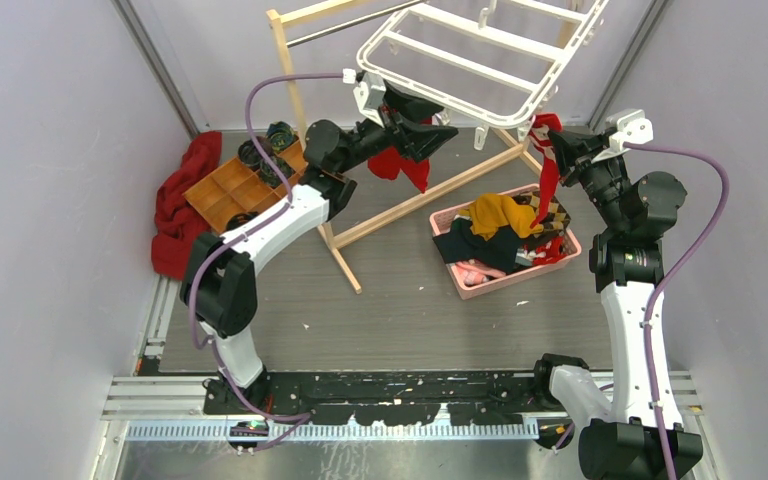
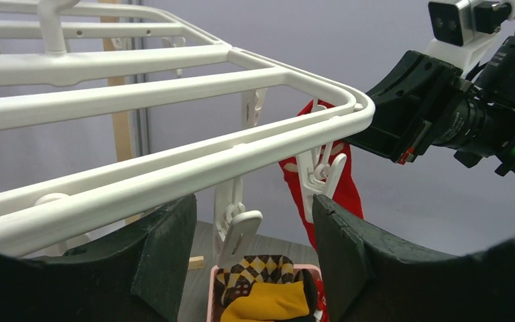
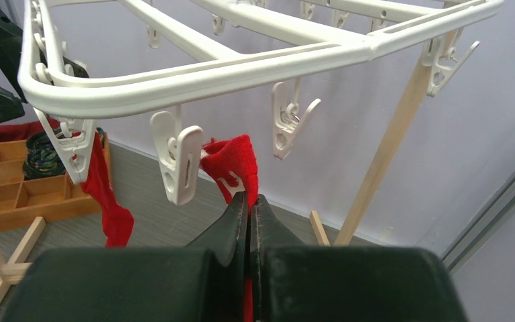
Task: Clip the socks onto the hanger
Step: Open the clamp at the hanger.
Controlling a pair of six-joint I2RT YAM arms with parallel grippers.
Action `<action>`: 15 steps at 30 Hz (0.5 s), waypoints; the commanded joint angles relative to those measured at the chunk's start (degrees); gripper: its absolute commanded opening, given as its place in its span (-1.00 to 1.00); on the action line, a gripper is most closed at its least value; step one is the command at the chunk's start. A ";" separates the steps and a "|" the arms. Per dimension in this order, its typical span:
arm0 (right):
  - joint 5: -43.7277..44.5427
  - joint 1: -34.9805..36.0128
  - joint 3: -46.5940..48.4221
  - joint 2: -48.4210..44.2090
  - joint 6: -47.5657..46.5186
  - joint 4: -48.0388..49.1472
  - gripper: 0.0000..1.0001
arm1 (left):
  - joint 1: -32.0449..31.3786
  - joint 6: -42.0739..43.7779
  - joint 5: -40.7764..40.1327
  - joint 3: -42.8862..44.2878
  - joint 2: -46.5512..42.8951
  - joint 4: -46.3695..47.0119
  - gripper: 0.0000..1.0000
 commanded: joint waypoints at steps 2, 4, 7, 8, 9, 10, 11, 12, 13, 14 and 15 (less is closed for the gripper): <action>-0.54 -0.41 1.46 -0.30 0.56 2.40 -0.98 | 0.21 -3.09 2.65 3.55 1.14 4.23 0.29; -0.55 -0.41 1.45 -0.33 0.58 2.36 -0.98 | 0.21 -4.35 3.80 4.52 2.07 5.38 0.29; -0.63 -0.41 1.38 -0.33 0.56 2.32 -0.98 | 0.17 -6.57 5.19 6.17 3.42 6.91 0.27; -0.68 -0.41 1.37 -0.40 0.60 2.27 -0.98 | 0.06 -6.95 5.51 6.50 3.78 7.25 0.26; -0.72 -0.39 1.38 -0.38 0.63 2.23 -0.98 | 0.04 -7.30 5.86 6.74 3.96 7.61 0.24; -0.73 -0.35 1.37 -0.39 0.57 2.23 -0.98 | 0.03 -7.60 6.09 6.80 4.11 8.03 0.23; -0.73 -0.39 1.37 -0.45 0.57 2.18 -0.98 | 0.08 -7.95 6.33 6.82 4.21 8.42 0.21; -0.73 -0.41 1.37 -0.43 0.56 2.15 -0.98 | 0.04 -8.17 6.44 6.77 4.17 8.71 0.21; -0.73 -0.40 1.30 -0.43 0.56 2.14 -0.98 | 0.03 -8.43 6.62 6.60 4.14 9.00 0.21; -0.79 -0.41 1.28 -0.45 0.56 2.14 -0.98 | 0.04 -8.81 6.79 6.52 4.11 9.51 0.21; -0.84 -0.40 1.28 -0.46 0.57 2.14 -0.98 | 0.03 -9.33 6.93 6.51 4.16 10.15 0.21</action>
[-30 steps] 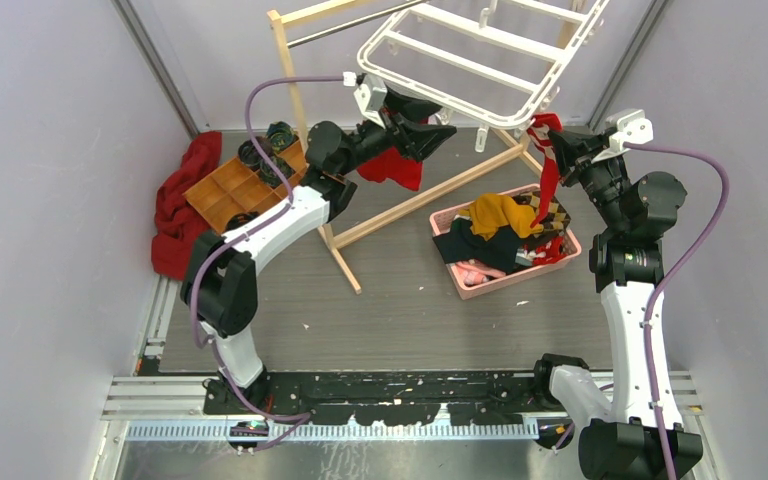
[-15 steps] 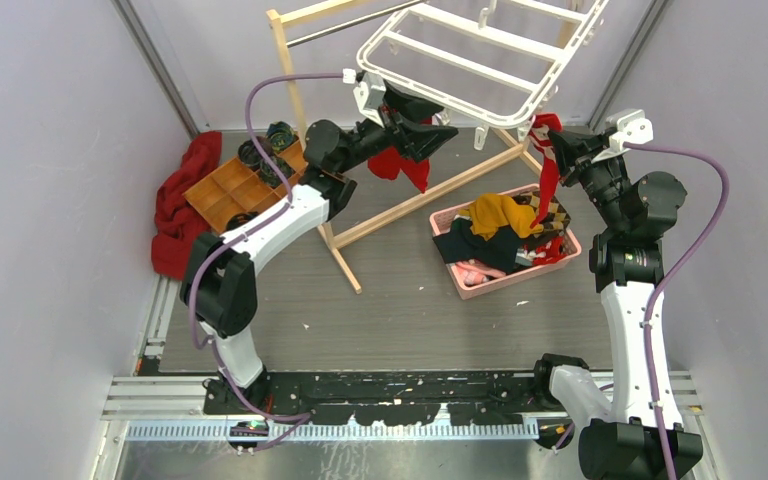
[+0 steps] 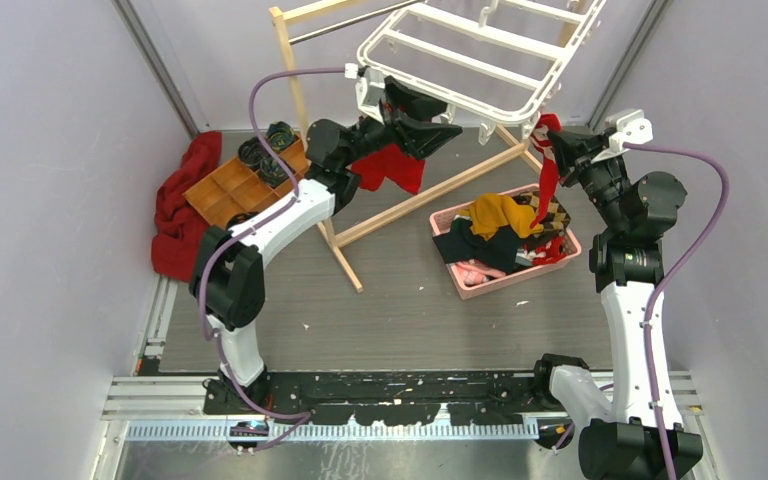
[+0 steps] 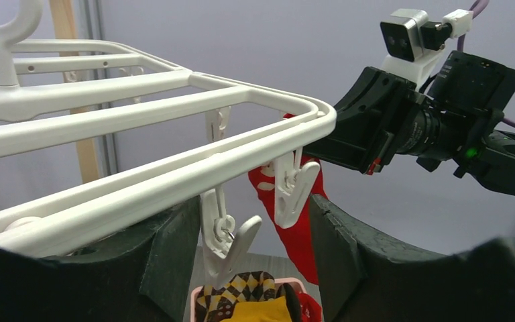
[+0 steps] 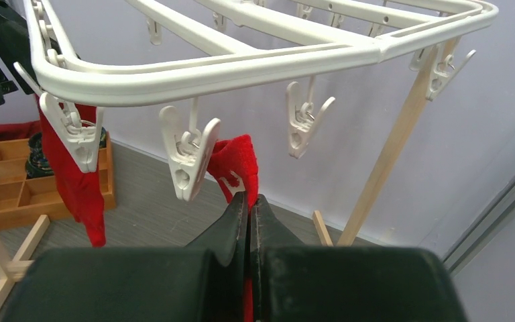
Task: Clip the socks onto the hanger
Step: Open the clamp at the hanger.
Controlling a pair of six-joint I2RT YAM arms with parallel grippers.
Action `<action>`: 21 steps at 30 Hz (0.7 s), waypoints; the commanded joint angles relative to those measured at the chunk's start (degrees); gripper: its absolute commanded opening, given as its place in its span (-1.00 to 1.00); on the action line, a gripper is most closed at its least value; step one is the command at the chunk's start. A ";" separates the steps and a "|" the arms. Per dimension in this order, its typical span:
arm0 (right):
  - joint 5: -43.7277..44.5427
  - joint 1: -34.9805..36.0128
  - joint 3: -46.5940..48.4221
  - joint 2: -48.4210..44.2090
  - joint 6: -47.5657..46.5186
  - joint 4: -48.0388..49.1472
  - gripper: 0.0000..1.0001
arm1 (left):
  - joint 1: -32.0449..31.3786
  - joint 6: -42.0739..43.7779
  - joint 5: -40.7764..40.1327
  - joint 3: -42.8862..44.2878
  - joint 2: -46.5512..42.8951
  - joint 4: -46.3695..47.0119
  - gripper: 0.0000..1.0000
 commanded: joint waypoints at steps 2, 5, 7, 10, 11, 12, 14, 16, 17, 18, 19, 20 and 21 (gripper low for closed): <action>-0.40 -0.41 1.26 -0.44 0.56 2.16 -0.98 | 0.04 -5.12 2.86 2.63 0.97 4.56 0.22; -0.49 -0.41 1.19 -0.50 0.58 2.07 -0.98 | 0.05 -7.56 4.72 4.09 2.03 5.55 0.22; -0.49 -0.41 1.19 -0.50 0.56 2.07 -0.98 | 0.03 -8.70 5.41 4.53 2.50 6.37 0.22; -0.49 -0.41 1.11 -0.56 0.56 2.15 -0.97 | 0.04 -9.09 5.84 4.64 2.78 6.41 0.23; -0.53 -0.41 1.06 -0.65 0.58 2.16 -0.98 | 0.10 -9.17 5.85 4.64 2.83 6.42 0.23; -0.57 -0.41 1.07 -0.60 1.44 2.16 -0.98 | 0.04 -9.24 5.90 4.68 2.91 6.41 0.22; -0.51 -0.41 1.02 -0.64 1.75 2.16 -0.98 | 0.03 -9.50 5.83 5.02 3.20 6.38 0.22; -0.49 -0.41 1.02 -0.69 1.83 2.16 -0.98 | -0.05 -9.49 5.72 5.31 3.35 6.31 0.21; -0.49 -0.41 1.02 -0.71 1.81 2.16 -0.98 | -0.09 -9.34 5.41 5.41 3.36 5.75 0.19; -0.49 -0.41 1.02 -0.74 1.87 2.16 -0.98 | -0.23 -8.98 5.15 5.50 3.32 5.17 0.19; -0.49 -0.41 0.99 -0.77 1.84 2.16 -0.98 | -0.42 -8.47 4.82 5.45 3.21 4.60 0.19; -0.49 -0.41 1.01 -0.77 1.86 2.16 -0.98 | -0.52 -7.94 4.43 5.32 3.00 4.08 0.19; -0.49 -0.39 0.97 -0.78 1.85 2.16 -0.98 | -0.85 -7.53 4.03 5.15 2.89 3.71 0.20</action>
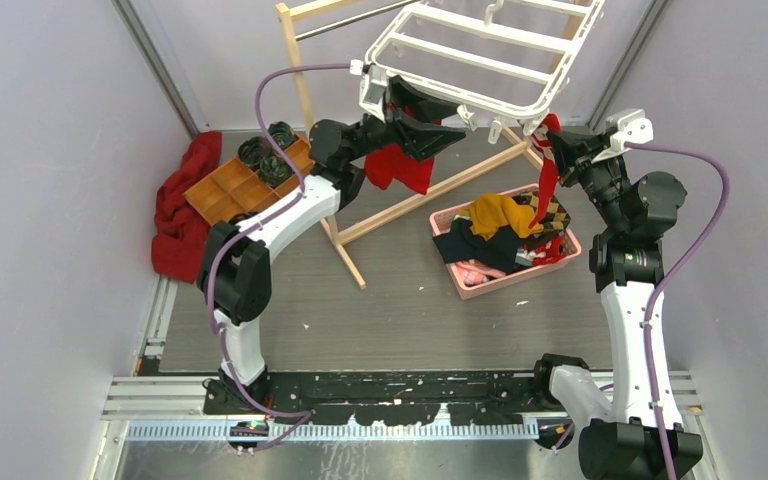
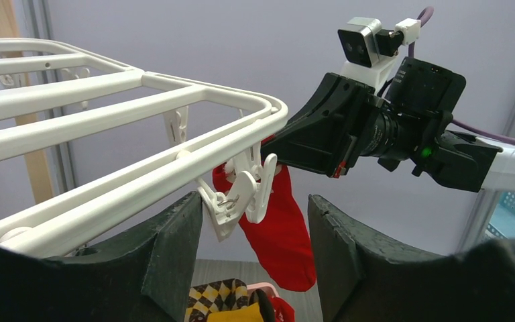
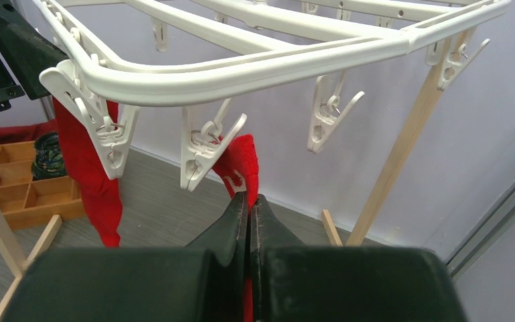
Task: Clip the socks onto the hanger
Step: Open the clamp at the hanger.
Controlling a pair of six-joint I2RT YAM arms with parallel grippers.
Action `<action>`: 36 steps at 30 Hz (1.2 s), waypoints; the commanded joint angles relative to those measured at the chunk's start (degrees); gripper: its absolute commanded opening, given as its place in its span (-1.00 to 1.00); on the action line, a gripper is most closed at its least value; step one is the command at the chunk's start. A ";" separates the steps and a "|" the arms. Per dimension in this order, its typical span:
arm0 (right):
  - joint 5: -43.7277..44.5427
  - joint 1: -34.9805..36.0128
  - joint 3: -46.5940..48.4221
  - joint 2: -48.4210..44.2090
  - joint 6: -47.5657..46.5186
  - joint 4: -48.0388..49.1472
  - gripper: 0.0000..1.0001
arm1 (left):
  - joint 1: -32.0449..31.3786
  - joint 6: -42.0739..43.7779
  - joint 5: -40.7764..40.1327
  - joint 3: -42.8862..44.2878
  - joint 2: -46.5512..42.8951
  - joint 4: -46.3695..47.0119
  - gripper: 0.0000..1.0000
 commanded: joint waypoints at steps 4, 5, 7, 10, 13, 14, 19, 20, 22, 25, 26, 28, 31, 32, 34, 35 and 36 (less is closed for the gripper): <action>-0.25 -0.46 0.93 -0.76 0.81 2.18 -0.98 | -1.17 0.17 -1.77 1.52 -0.18 -1.71 0.22; -0.25 -0.42 0.93 -0.83 0.78 2.18 -0.98 | -1.26 0.19 -2.15 1.36 -0.18 -1.78 0.22; -0.25 -0.42 0.93 -0.91 0.81 2.14 -0.98 | -1.49 0.55 -3.06 0.94 -0.30 -2.03 0.23; -0.16 -0.42 0.86 -0.95 0.81 2.18 -0.98 | -1.65 1.71 -4.24 0.38 -0.82 -3.26 0.25; -0.16 -0.45 0.84 -0.94 0.78 2.18 -0.98 | -1.76 3.37 -5.77 -0.29 -1.46 -4.96 0.26; -0.16 -0.44 0.84 -0.98 0.86 2.26 -0.98 | -1.70 3.82 -6.26 -0.48 -1.81 -5.48 0.26; -0.20 -0.50 0.84 -0.99 0.86 2.33 -0.98 | -2.01 5.36 -7.38 -1.14 -2.36 -7.16 0.27; -0.18 -0.46 0.84 -0.90 0.84 2.36 -0.98 | -2.12 5.59 -7.62 -1.31 -2.38 -7.26 0.27; -0.17 -0.43 0.84 -0.94 0.89 2.34 -0.98 | -2.22 5.93 -7.75 -1.51 -2.50 -7.31 0.28; -0.24 -0.48 0.84 -0.92 0.88 2.28 -0.98 | -2.28 6.07 -7.38 -1.44 -2.38 -7.33 0.27; -0.25 -0.50 0.84 -1.01 0.84 2.27 -0.98 | -2.26 6.05 -7.19 -1.36 -2.35 -7.33 0.27; -0.25 -0.49 0.79 -0.93 0.86 2.27 -0.98 | -2.25 6.12 -7.10 -1.28 -2.29 -7.32 0.27; -0.25 -0.50 0.84 -0.95 0.90 2.27 -0.98 | -2.26 6.16 -7.26 -1.00 -2.25 -7.33 0.27; -0.27 -0.50 0.84 -0.93 0.87 2.27 -0.98 | -2.23 6.11 -7.39 -0.93 -2.21 -7.33 0.27; -0.31 -0.50 0.84 -0.99 0.85 2.27 -0.98 | -2.31 6.23 -7.61 -0.83 -2.07 -7.33 0.27; -0.31 -0.46 0.84 -0.93 0.87 2.27 -0.98 | -2.30 6.25 -7.69 -0.82 -2.03 -7.33 0.27; -0.26 -0.47 0.88 -0.97 0.89 2.27 -0.98 | -2.40 6.31 -7.75 -0.77 -1.95 -7.33 0.27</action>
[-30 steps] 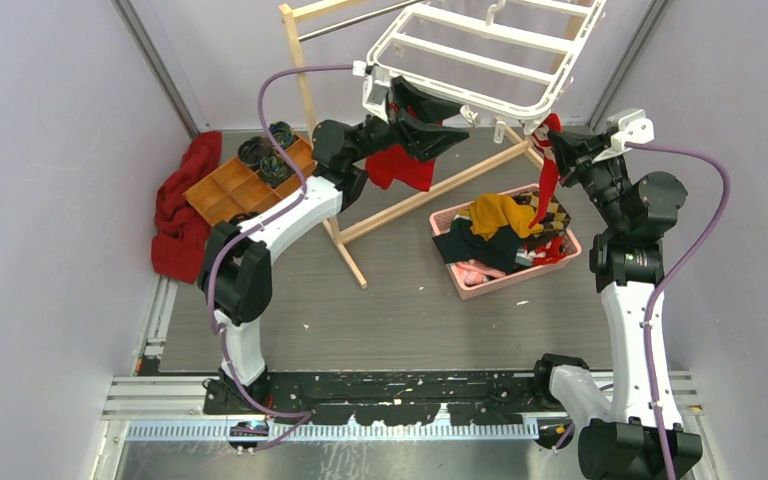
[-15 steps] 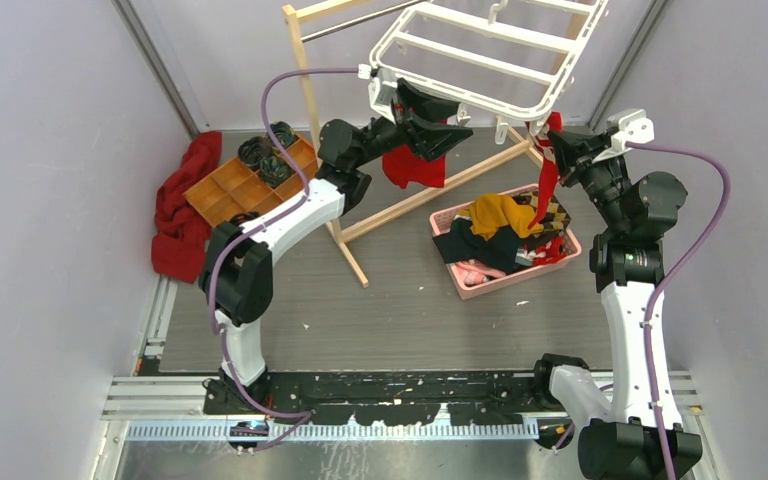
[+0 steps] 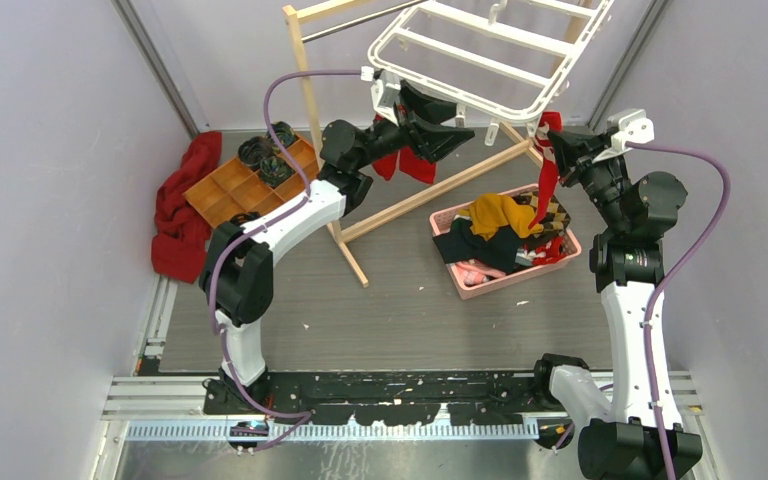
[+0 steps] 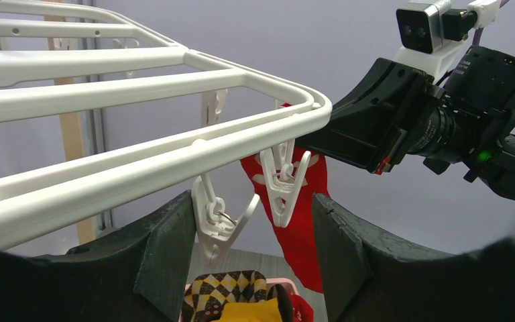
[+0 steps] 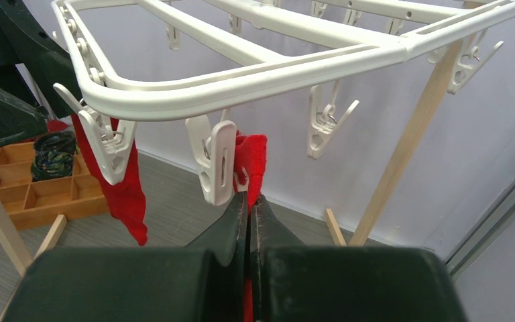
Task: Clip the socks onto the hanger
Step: Open the clamp at the hanger.
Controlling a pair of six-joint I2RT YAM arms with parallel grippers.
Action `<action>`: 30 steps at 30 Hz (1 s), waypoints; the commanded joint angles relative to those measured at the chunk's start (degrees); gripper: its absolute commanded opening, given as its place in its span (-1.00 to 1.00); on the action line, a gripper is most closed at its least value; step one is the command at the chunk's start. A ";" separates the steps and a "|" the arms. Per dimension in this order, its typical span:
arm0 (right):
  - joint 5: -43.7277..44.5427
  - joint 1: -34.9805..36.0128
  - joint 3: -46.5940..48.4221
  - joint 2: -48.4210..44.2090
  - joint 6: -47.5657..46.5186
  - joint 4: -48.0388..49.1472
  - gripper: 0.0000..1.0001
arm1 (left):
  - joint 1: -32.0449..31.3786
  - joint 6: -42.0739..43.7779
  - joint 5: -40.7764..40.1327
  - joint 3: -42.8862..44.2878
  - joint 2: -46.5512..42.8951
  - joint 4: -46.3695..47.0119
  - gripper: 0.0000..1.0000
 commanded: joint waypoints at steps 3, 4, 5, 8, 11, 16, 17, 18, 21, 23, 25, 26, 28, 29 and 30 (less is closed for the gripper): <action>-0.34 -0.26 0.85 -0.92 0.78 2.25 -0.98 | -0.25 -0.42 -0.95 0.72 -1.77 -0.82 0.27; -0.34 -0.26 0.85 -0.93 0.78 2.25 -0.98 | -0.27 -0.44 -0.95 0.88 -1.79 -0.75 0.26; -0.34 -0.26 0.84 -0.93 0.78 2.21 -0.97 | -0.26 -0.51 -0.91 0.97 -1.67 -0.69 0.25; -0.34 -0.25 0.84 -1.05 0.78 2.16 -0.98 | -0.28 -0.42 -0.90 1.25 -1.66 -0.65 0.21; -0.34 -0.22 0.86 -1.01 0.78 2.16 -0.98 | -0.23 -0.38 -0.90 1.28 -1.57 -0.64 0.21; -0.34 -0.21 0.84 -1.15 0.69 1.99 -0.97 | -0.23 0.02 -0.86 1.16 -1.36 -0.64 0.28; -0.38 -0.25 0.84 -1.13 0.70 1.99 -0.98 | -0.22 -0.02 -0.90 1.36 -1.20 -0.60 0.30; -0.42 -0.21 0.77 -1.14 0.74 1.99 -0.98 | -0.22 -0.12 -0.72 1.66 -0.91 -0.49 0.31; -0.47 -0.26 0.75 -1.14 0.78 1.99 -0.98 | -0.14 -1.00 0.03 3.26 0.25 0.03 0.35; -0.51 -0.26 0.67 -1.14 0.81 1.99 -0.98 | -0.18 -1.87 0.44 4.52 1.12 0.59 0.36; -0.51 -0.24 0.60 -1.27 0.78 1.99 -0.98 | -0.17 -2.73 0.81 5.19 1.69 1.05 0.36; -0.51 -0.25 0.58 -1.31 0.78 1.99 -0.98 | -0.14 -3.06 1.16 5.55 1.94 1.17 0.36; -0.43 -0.26 0.49 -1.43 0.78 1.99 -0.98 | -0.18 -3.69 1.64 6.00 2.23 1.52 0.35; -0.42 -0.26 0.51 -1.45 0.78 1.90 -0.98 | -0.20 -3.89 1.84 5.96 2.25 1.75 0.34; -0.38 -0.26 0.49 -1.45 0.78 1.90 -0.98 | -0.16 -4.00 1.97 5.80 2.19 1.81 0.31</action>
